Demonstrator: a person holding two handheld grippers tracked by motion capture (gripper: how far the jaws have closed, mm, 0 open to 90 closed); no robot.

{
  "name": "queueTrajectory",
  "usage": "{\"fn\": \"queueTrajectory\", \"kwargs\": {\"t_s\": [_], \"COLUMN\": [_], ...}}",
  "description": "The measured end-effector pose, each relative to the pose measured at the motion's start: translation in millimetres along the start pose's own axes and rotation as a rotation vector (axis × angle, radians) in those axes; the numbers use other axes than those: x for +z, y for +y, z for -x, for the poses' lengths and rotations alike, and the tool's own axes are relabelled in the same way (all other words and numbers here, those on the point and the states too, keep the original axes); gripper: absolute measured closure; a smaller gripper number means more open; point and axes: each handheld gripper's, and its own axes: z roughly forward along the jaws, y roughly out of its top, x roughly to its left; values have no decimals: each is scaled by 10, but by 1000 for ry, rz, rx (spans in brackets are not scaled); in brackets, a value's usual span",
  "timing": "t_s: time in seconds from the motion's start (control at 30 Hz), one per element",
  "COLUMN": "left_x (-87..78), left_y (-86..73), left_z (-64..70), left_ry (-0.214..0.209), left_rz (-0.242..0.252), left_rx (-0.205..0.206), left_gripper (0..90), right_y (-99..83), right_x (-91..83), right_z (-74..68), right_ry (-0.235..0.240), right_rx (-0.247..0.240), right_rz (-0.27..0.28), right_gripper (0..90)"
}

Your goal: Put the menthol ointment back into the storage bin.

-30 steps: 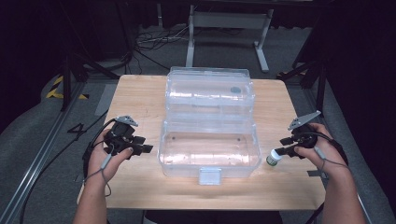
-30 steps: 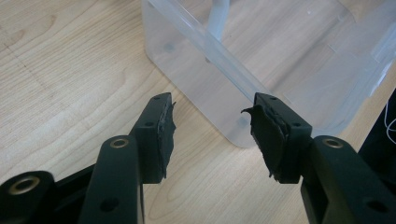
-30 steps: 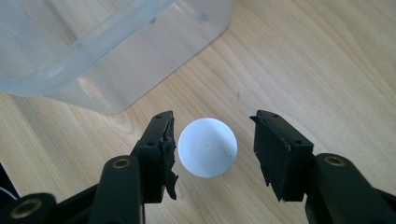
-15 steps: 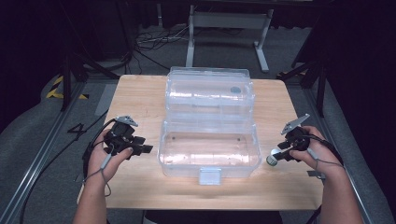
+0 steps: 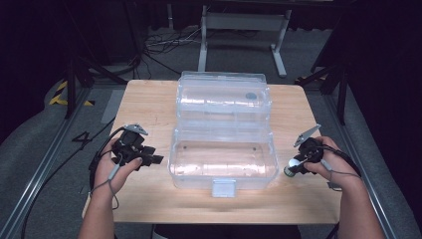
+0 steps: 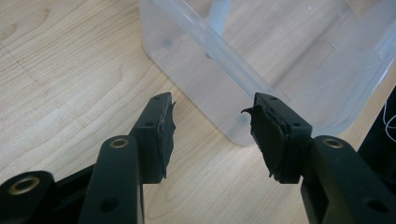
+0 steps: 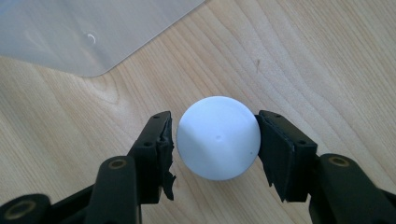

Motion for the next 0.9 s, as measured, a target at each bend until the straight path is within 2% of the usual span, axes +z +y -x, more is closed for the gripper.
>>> {"fn": "queueTrajectory", "kwargs": {"t_s": [0.53, 0.7, 0.9], "left_x": [-4, -33, -69], "left_y": [-2, -8, -24], "left_z": [10, 25, 38], "left_ry": [-6, -7, -6], "left_rz": [2, 8, 15], "left_rx": [-4, -2, 1], "left_gripper": [490, 490, 490], "right_y": [15, 52, 108], "right_x": [42, 31, -23], "right_z": [5, -13, -26], "right_ry": [-4, -7, 1], "right_rx": [-9, -13, -18], "right_rz": [-21, -60, -73], "right_gripper": [505, 506, 507]}}
